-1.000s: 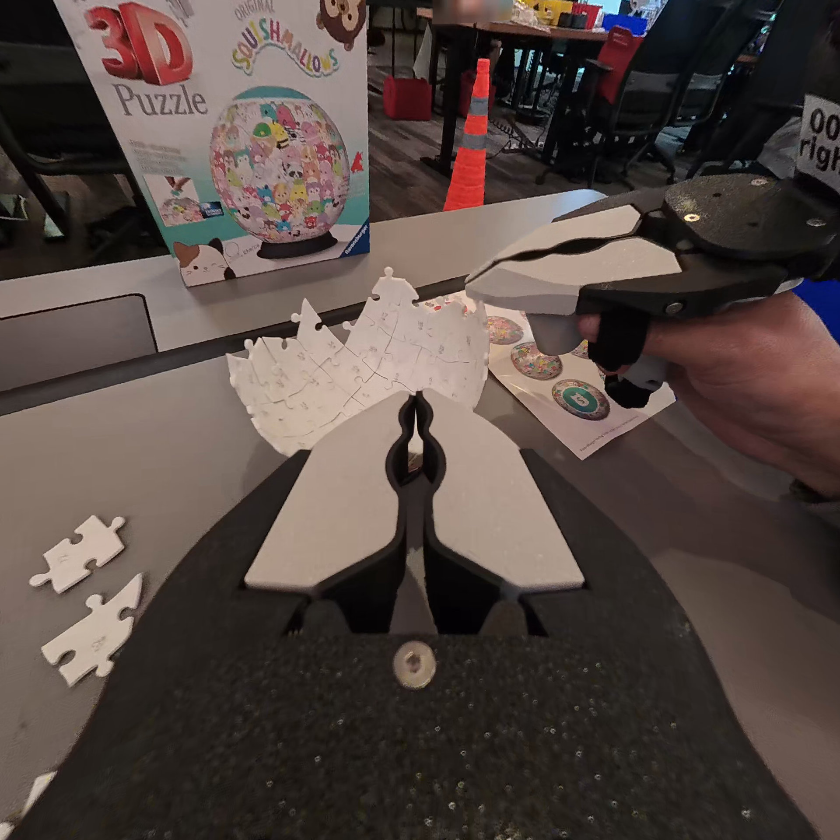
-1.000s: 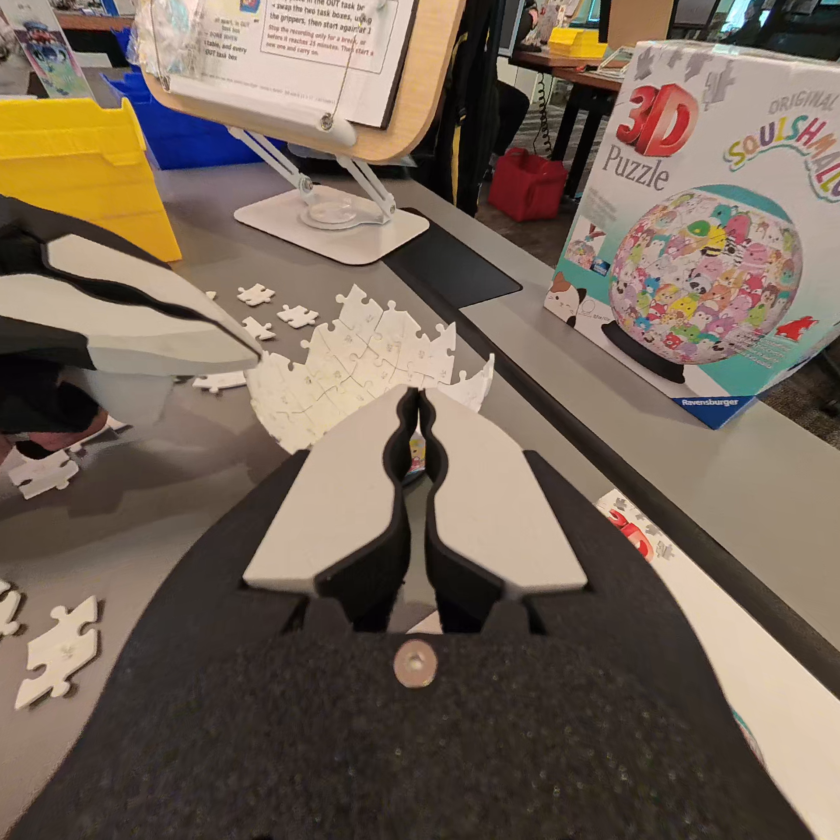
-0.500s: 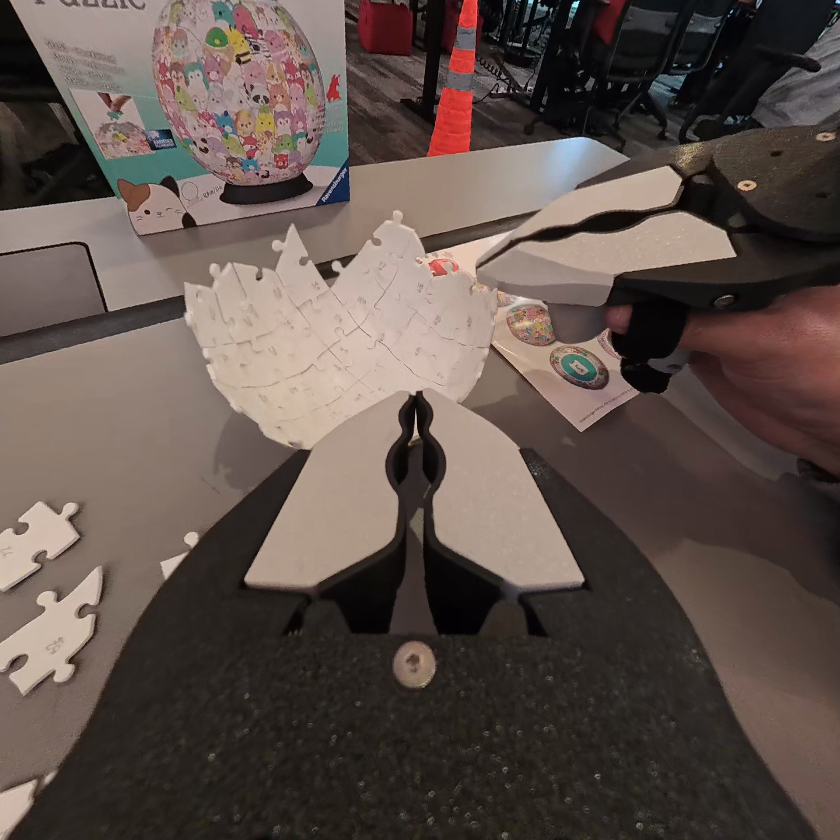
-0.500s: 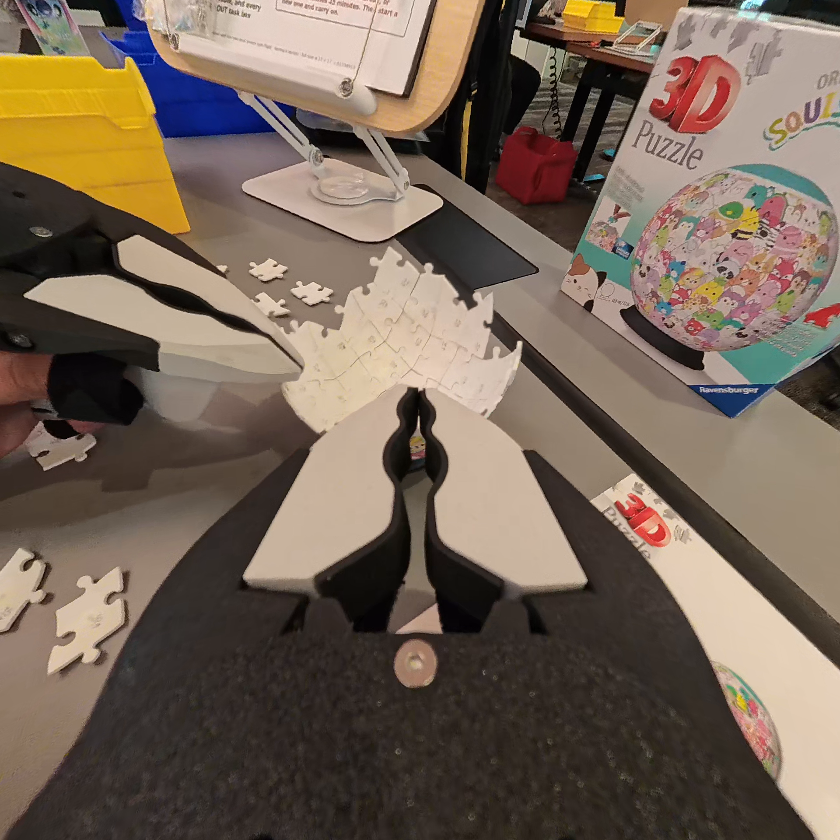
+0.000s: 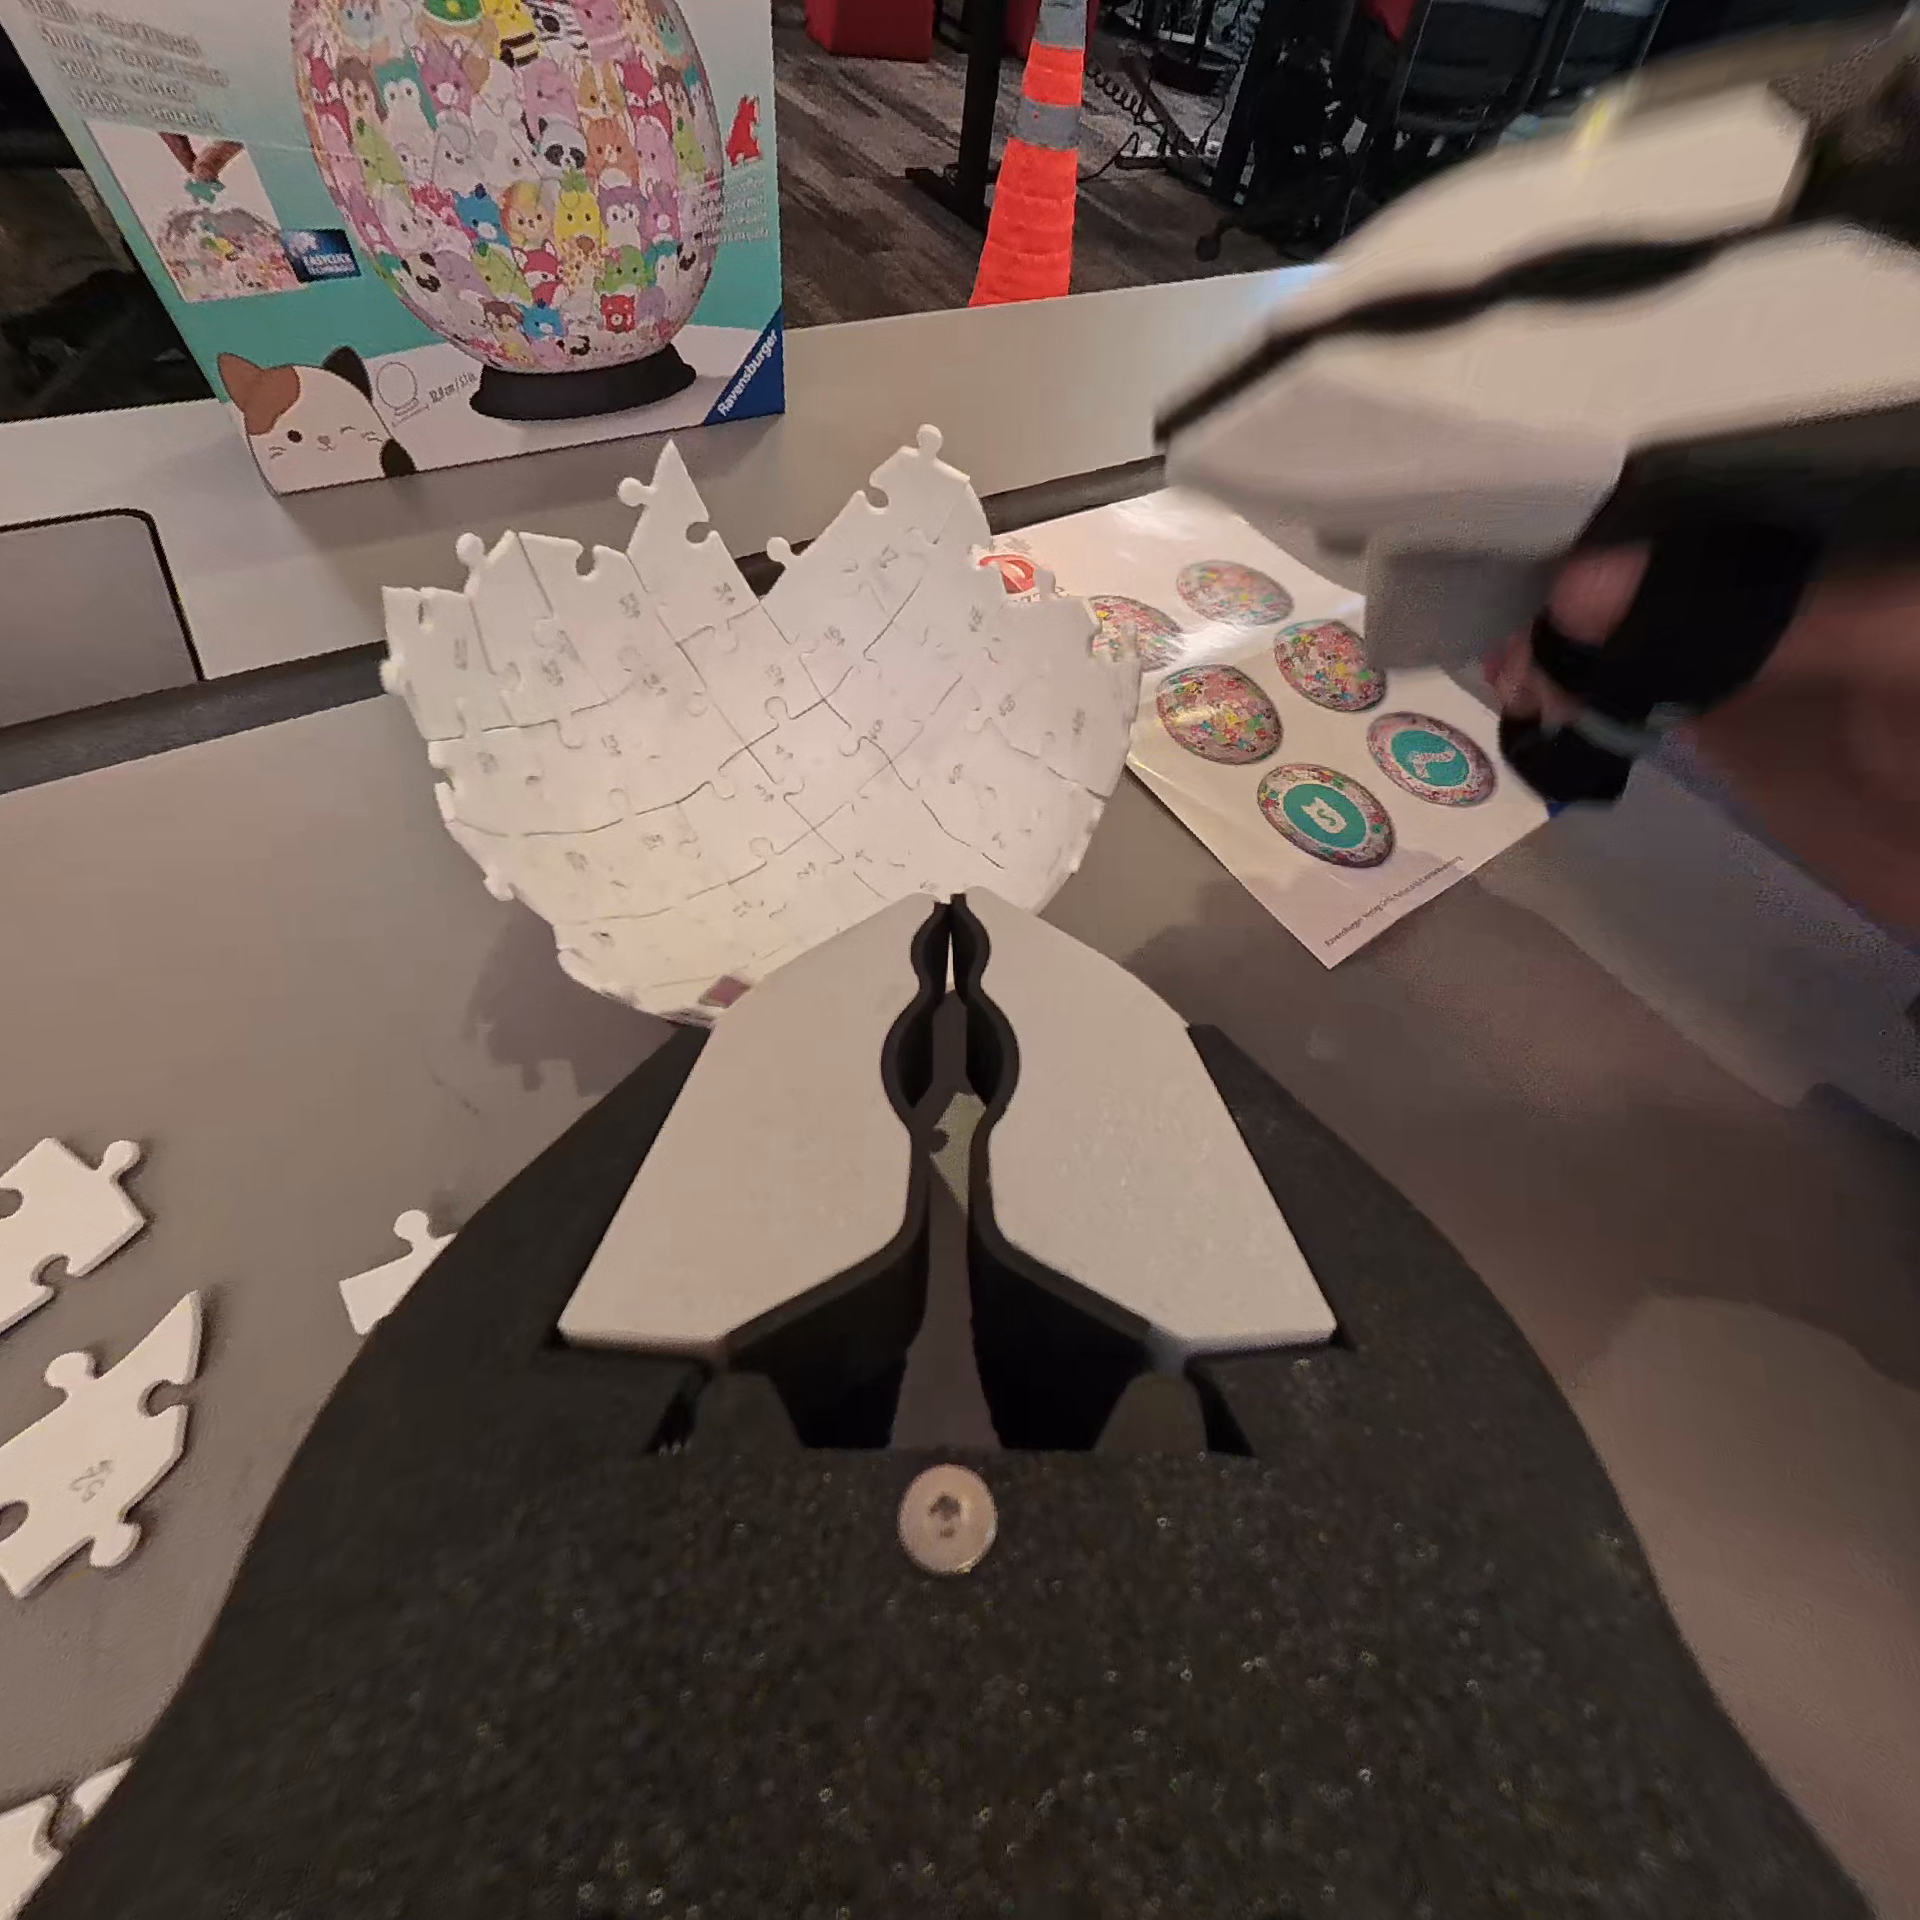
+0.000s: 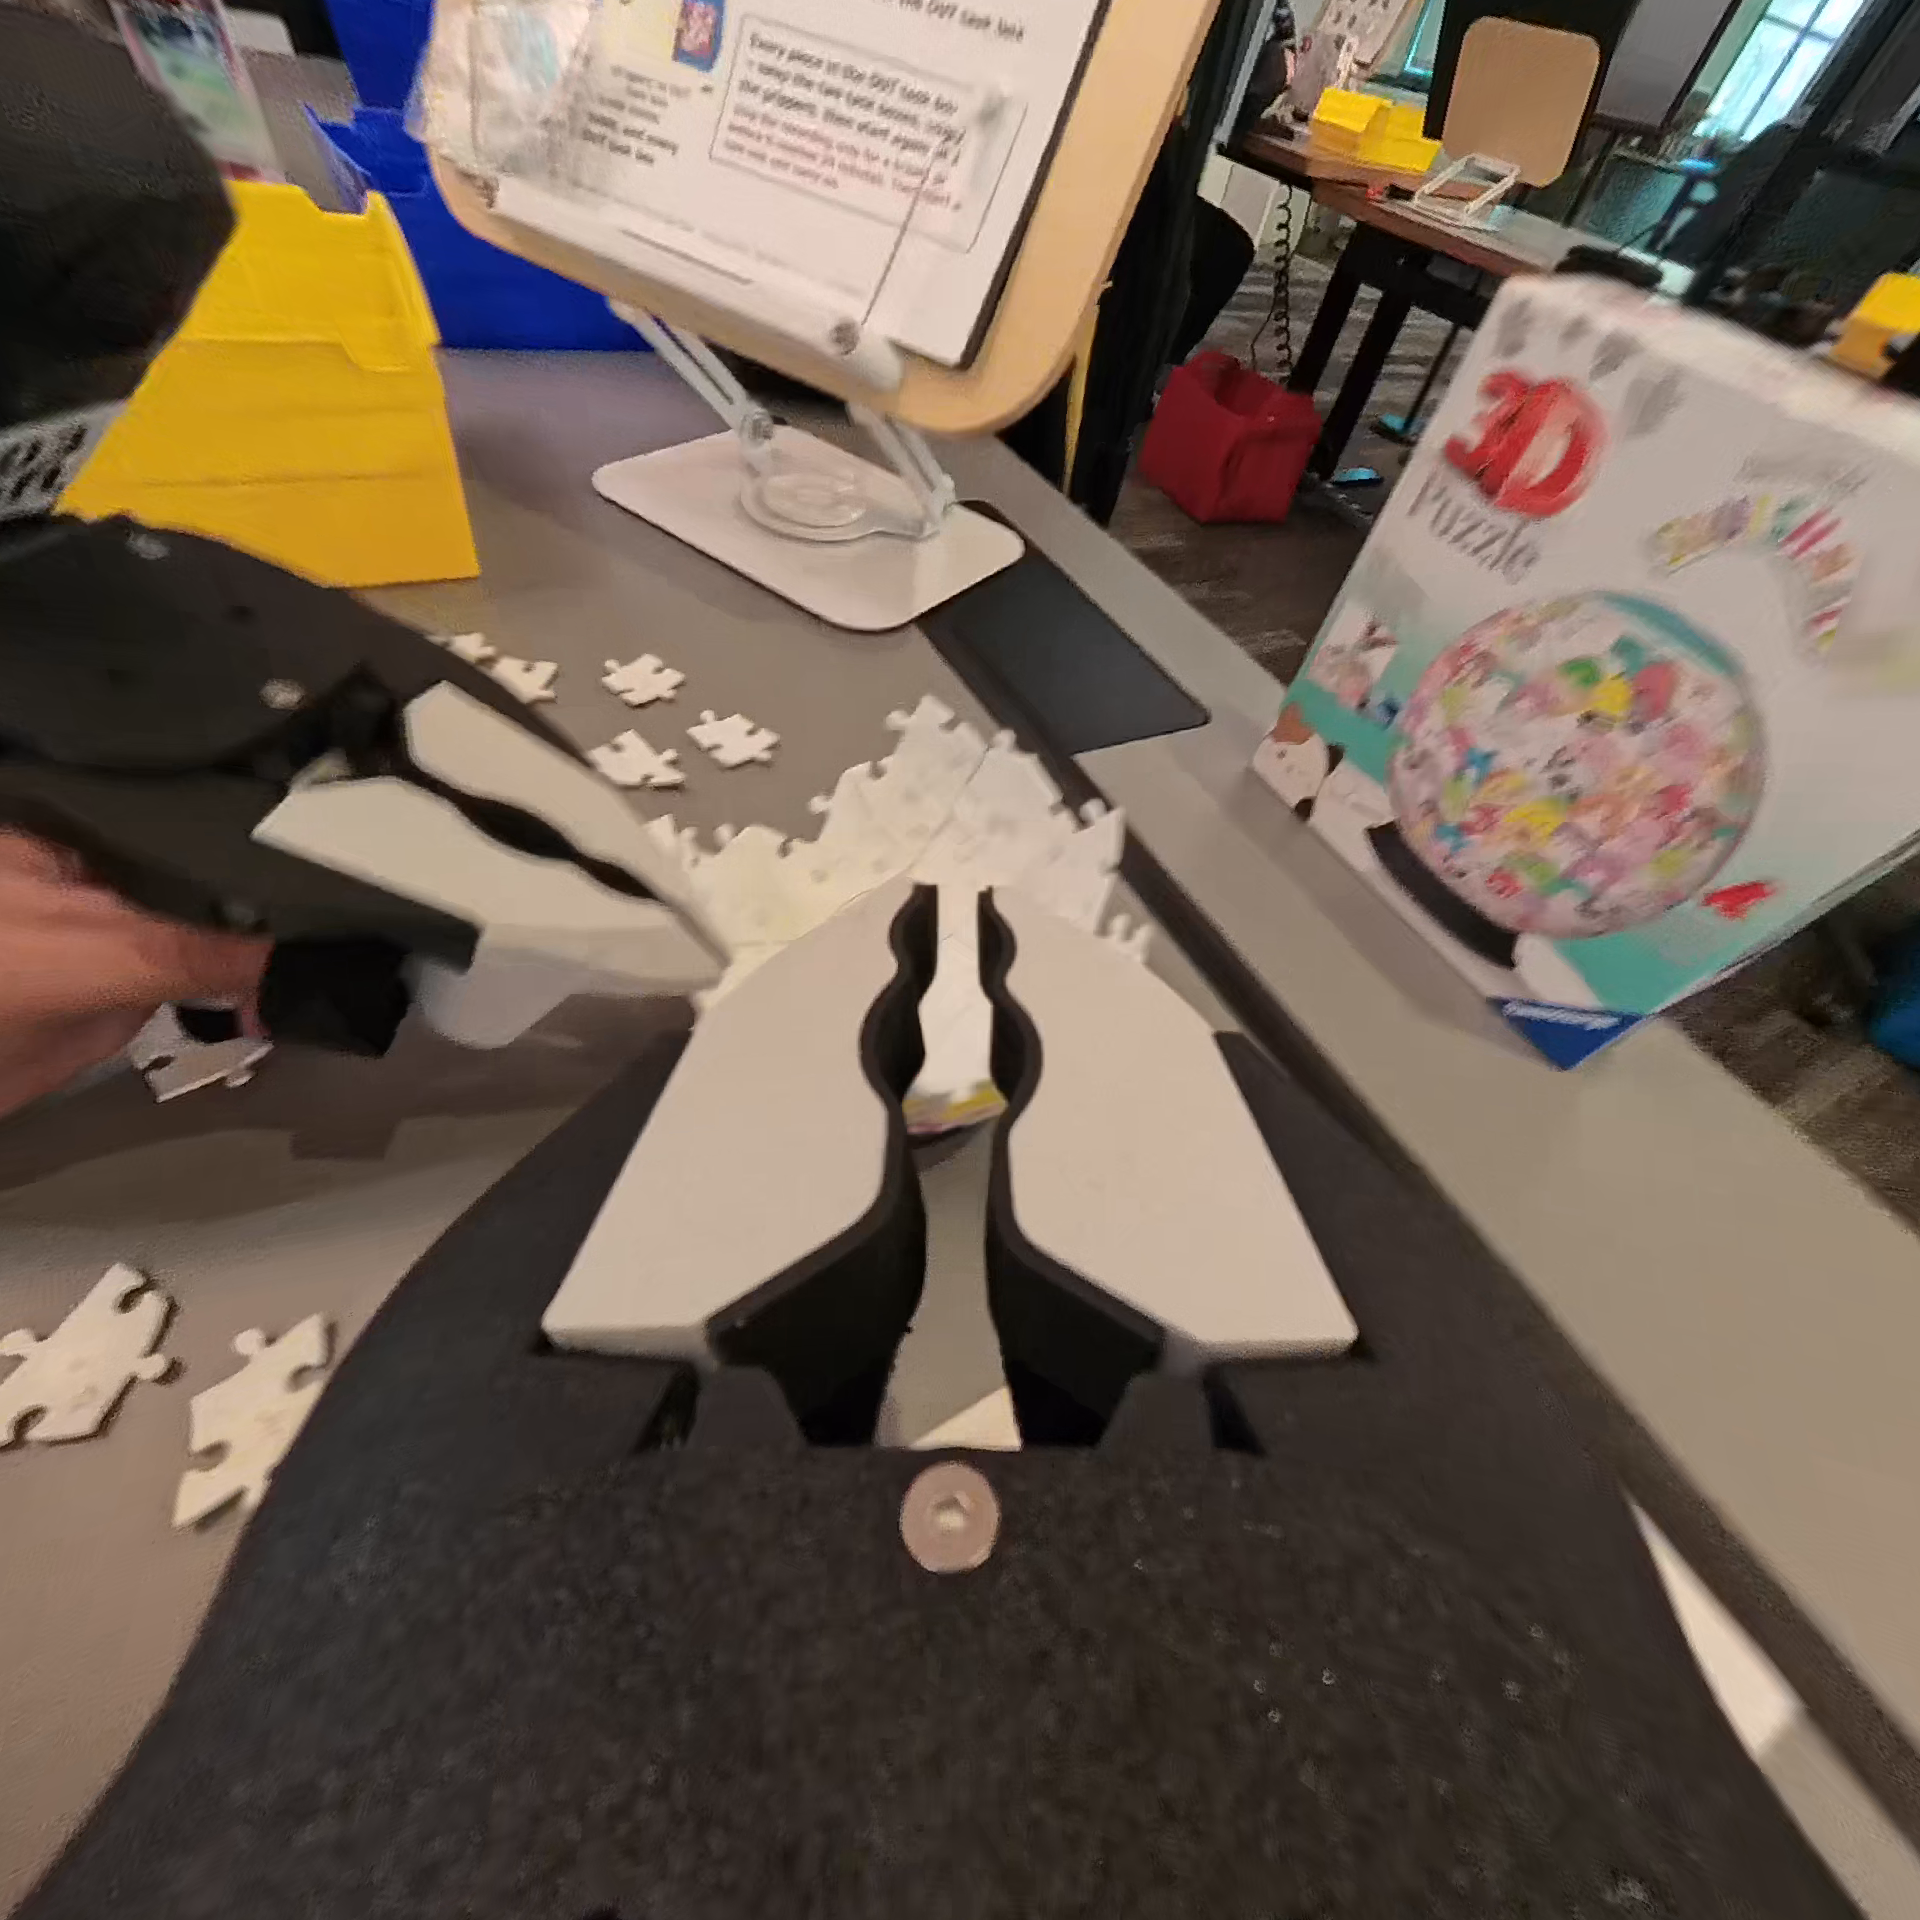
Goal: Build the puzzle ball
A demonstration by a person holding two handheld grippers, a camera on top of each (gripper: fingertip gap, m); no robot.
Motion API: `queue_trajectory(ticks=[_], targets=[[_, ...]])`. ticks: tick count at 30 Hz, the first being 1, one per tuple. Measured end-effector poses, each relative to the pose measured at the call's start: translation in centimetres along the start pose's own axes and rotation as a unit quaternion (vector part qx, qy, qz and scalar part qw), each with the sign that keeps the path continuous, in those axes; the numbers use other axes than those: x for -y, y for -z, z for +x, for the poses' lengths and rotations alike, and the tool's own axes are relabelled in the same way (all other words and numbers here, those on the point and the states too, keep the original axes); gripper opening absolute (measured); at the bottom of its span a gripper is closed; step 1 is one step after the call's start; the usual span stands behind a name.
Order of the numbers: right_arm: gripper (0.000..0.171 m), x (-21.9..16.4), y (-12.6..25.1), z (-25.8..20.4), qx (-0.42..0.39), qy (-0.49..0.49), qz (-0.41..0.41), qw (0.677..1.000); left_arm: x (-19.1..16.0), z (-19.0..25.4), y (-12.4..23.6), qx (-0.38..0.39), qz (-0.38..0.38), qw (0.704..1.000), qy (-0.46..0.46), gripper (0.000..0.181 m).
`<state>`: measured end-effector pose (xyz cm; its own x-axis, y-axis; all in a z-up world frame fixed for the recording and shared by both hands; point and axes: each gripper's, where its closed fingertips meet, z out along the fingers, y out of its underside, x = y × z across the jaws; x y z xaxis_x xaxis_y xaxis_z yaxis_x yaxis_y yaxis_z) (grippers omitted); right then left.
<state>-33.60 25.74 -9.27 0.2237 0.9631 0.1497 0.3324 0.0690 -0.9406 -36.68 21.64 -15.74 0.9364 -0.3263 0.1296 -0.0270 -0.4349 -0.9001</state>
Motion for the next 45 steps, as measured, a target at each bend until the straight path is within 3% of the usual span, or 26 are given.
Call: queue_trajectory(ticks=[3, 5, 9, 12, 18, 22, 31, 36, 45], targets=[[0.014, 2.7, -0.6, 2.9, 0.021, 0.025, -0.061, 0.998, 0.1, 0.2, 0.0, -0.005, 0.003, 1.000, 0.000, 0.000], [0.036, 2.7, -1.9, 4.5, 0.050, 0.053, -0.160, 0.984, 0.5, 0.3, 0.3, -0.006, 0.012, 1.000, -0.001, 0.000], [0.040, 0.7, -5.2, 4.5, 0.155, 0.139, -0.301, 0.931, 3.0, 0.1, 2.0, -0.011, 0.071, 0.997, -0.002, 0.000], [0.040, -1.9, -6.7, 3.9, 0.210, 0.145, -0.379, 0.889, 6.2, -2.0, 4.5, -0.002, 0.135, 0.991, 0.002, 0.000], [0.040, -4.8, -8.9, 3.8, 0.247, 0.154, -0.442, 0.849, 7.8, -8.6, 7.7, 0.005, 0.190, 0.981, 0.038, 0.022], [0.038, -5.8, -9.5, 3.9, 0.263, 0.154, -0.493, 0.815, 7.3, -10.6, 8.4, 0.004, 0.203, 0.978, 0.054, 0.022], [0.030, -2.7, -10.0, 3.2, 0.317, 0.186, -0.527, 0.766, 6.6, -10.9, 7.9, -0.017, 0.194, 0.978, 0.079, 0.022], [0.026, -4.4, -10.1, 2.7, 0.342, 0.208, -0.570, 0.717, 6.3, -10.9, 7.5, -0.025, 0.186, 0.978, 0.089, 0.022], [0.023, -6.7, -9.9, 3.2, 0.359, 0.201, -0.607, 0.680, 6.2, -10.6, 7.2, -0.033, 0.181, 0.979, 0.087, 0.022]])
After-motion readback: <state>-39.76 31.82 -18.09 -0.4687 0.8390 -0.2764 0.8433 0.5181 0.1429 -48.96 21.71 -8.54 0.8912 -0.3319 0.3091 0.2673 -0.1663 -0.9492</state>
